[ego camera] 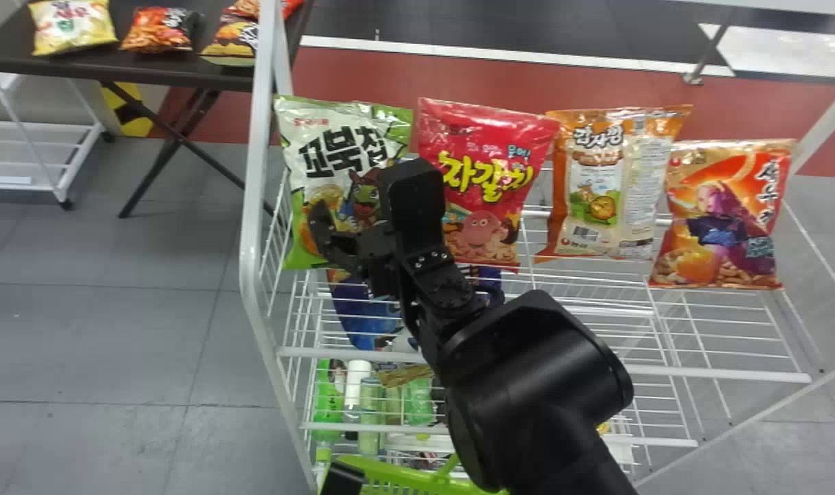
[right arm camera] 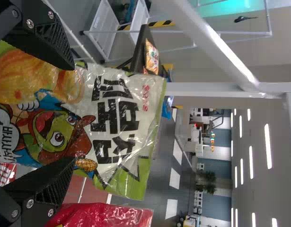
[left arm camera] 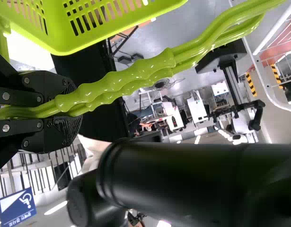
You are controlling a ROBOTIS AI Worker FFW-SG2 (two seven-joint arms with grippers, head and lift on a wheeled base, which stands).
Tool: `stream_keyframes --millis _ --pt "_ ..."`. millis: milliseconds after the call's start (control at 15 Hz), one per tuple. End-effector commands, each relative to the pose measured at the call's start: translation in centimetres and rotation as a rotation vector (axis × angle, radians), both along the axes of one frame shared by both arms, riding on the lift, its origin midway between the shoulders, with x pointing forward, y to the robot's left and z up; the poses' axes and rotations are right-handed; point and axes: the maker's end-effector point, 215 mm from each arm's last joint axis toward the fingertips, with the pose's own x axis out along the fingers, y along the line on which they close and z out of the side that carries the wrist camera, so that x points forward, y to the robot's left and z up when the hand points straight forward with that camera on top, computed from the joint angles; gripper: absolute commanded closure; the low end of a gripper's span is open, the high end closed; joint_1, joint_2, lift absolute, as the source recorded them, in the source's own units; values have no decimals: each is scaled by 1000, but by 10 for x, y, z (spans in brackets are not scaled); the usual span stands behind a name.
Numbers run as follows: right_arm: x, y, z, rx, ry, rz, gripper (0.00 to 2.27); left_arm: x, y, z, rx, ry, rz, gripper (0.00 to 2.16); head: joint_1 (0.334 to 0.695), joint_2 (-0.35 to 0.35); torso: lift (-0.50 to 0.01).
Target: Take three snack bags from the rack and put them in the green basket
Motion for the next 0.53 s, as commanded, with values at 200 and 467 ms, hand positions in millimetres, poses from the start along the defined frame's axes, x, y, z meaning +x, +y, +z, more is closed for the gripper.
stream_keyframes --millis 200,467 --pt "27 2 -14 -35 33 10 478 0 1 1 -6 -4 -2 1548 695 -69 -6" --pt "11 16 -3 -27 9 44 2223 2 0 1 -9 -6 -4 1548 695 -57 -6"
